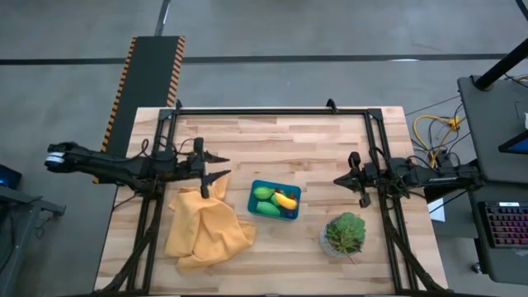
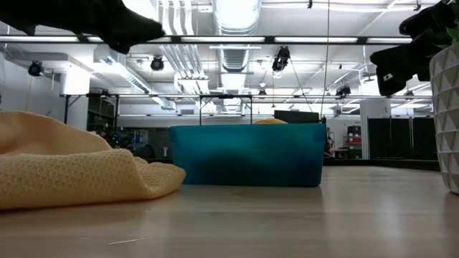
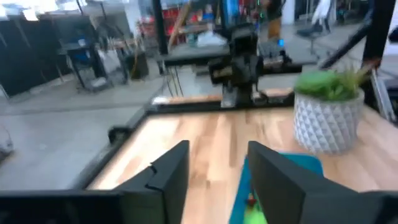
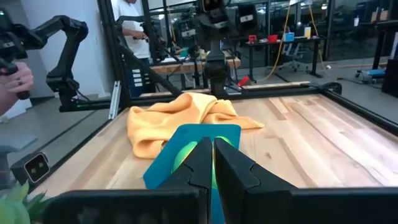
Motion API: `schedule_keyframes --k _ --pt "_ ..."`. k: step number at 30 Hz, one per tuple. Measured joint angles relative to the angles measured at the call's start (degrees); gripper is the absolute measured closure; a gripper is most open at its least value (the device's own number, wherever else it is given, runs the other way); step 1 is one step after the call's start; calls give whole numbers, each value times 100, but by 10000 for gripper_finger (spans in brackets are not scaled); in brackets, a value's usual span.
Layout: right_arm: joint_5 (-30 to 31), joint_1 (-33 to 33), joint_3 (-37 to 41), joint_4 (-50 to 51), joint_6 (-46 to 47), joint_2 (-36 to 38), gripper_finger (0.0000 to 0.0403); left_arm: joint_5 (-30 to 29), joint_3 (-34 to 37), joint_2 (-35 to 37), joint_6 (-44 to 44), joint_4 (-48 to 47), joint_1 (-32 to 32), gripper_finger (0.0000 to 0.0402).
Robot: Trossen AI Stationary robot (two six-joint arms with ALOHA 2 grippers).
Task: Pick and placing Produce into tupperware
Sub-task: Return to Home Position
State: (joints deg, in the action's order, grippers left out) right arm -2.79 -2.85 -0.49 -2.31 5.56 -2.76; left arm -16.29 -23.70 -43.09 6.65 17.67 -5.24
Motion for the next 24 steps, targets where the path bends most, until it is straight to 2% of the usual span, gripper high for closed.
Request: schedule_keyframes --k 4,9,12,24 --pt "3 0 0 -3 0 4 394 62 28 270 -39 -579 169 292" --pt "4 0 0 -11 -2 9 394 67 39 1008 -39 -1347 274 348" --pt "7 0 -2 -17 -6 9 394 315 111 1404 -171 -1524 272 388" --pt "149 2 -2 -19 -22 9 394 1031 1402 2352 -747 -931 268 401"
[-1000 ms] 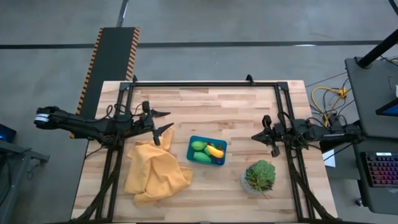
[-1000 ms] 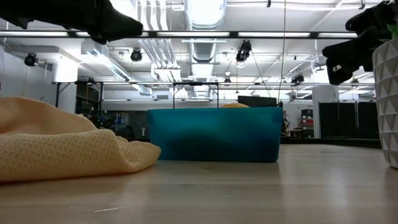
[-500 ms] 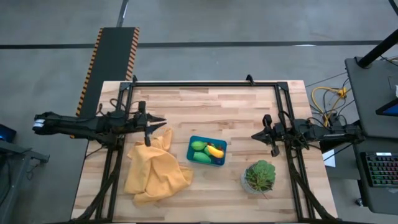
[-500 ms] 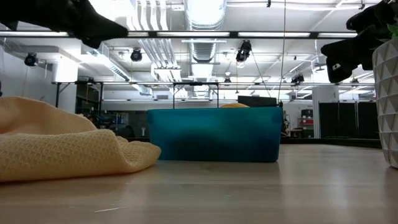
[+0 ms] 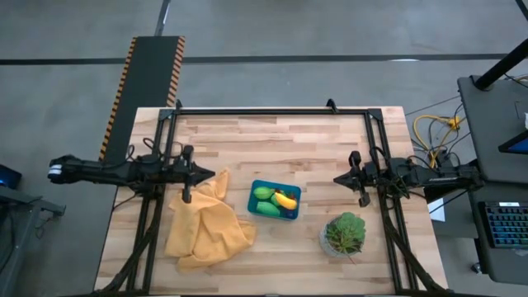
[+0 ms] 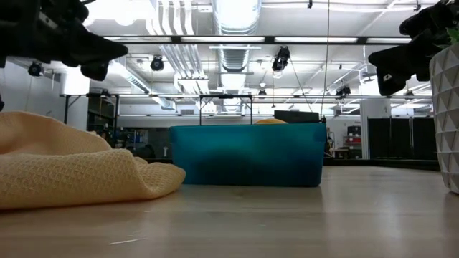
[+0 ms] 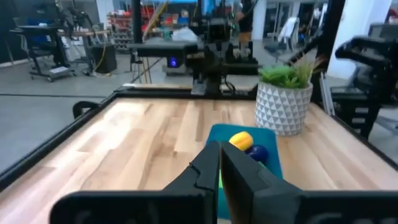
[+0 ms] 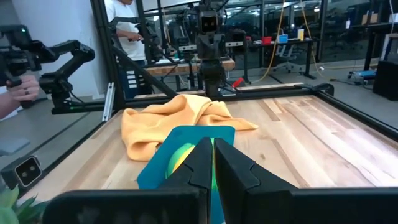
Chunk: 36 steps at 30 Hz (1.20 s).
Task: Pick and placing Produce into tupperware
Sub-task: Return to Home Position
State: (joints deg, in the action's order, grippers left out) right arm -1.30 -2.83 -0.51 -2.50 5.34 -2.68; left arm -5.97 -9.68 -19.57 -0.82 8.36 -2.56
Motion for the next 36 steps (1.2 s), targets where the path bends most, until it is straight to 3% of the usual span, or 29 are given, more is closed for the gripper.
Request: schedule_keyframes --k 24,36 --pt "15 0 -7 2 -103 0 394 -59 904 1588 -42 -490 2 402" --pt "284 0 -7 58 -204 -2 394 -59 917 1637 -32 -664 2 401"
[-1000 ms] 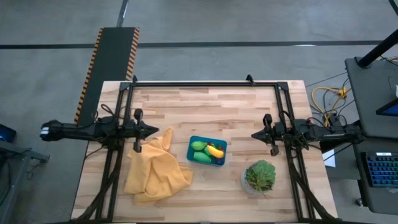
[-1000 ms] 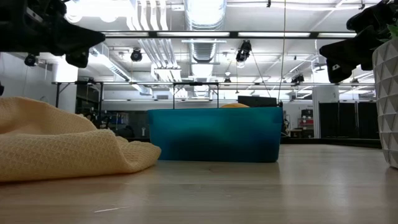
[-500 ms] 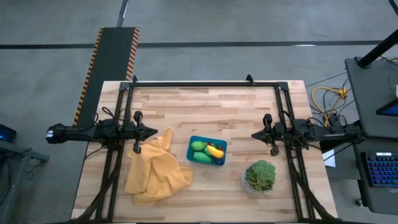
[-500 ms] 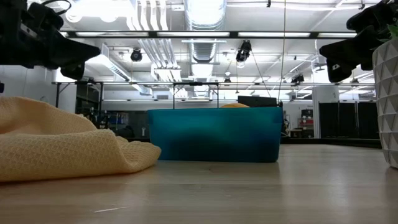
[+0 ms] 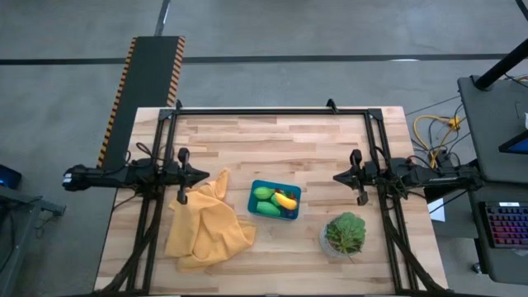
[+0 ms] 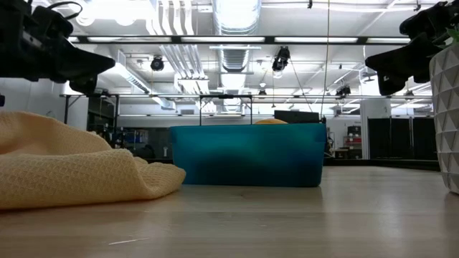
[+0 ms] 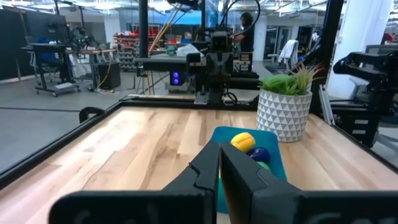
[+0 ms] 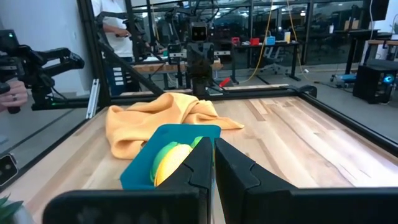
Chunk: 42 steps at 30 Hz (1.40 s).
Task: Pick and placing Produce into tupperware
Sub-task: Return to Home Position
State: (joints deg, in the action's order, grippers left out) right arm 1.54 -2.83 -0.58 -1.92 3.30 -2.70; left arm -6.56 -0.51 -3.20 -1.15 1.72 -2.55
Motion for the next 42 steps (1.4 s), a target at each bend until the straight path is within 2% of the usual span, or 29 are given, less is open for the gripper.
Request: schedule_keyframes --k 42 --pt "0 0 0 -3 -292 -2 394 -82 13 -441 2 68 0 402"
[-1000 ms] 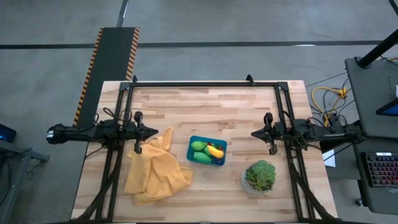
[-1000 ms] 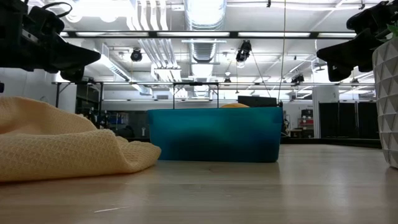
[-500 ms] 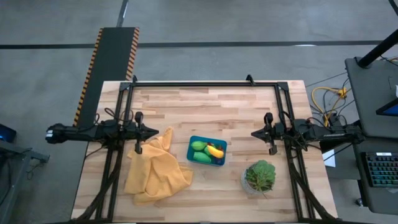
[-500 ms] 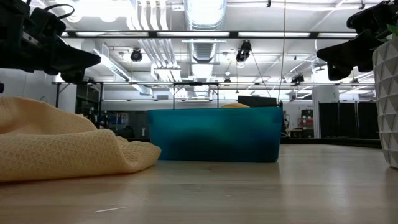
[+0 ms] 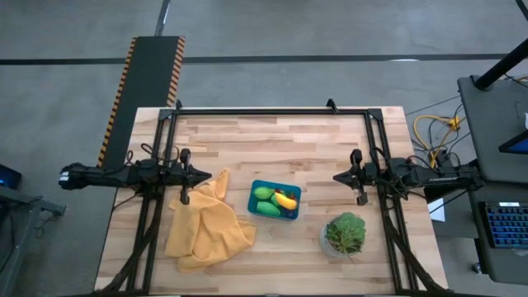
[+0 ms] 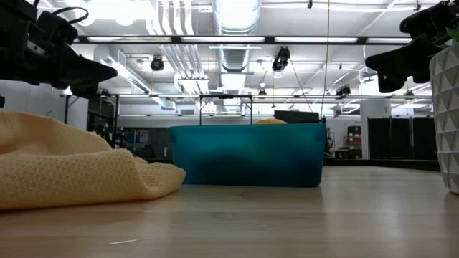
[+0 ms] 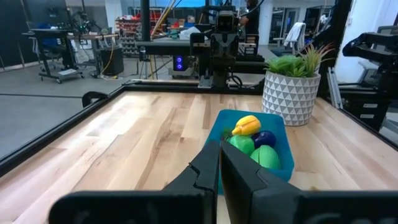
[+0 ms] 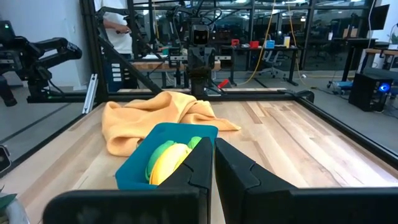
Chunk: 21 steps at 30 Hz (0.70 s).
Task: Pick and placing Produce into tupperware
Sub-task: Return to Home Position
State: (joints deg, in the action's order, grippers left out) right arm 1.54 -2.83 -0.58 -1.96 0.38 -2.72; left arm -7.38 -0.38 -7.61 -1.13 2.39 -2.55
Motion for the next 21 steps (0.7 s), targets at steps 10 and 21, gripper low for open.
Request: schedule_keyframes --k 10,21 --pt "0 0 0 0 0 0 394 4 0 -31 0 5 1 402" --pt "0 0 0 0 2 0 394 24 2 -132 2 7 0 402"
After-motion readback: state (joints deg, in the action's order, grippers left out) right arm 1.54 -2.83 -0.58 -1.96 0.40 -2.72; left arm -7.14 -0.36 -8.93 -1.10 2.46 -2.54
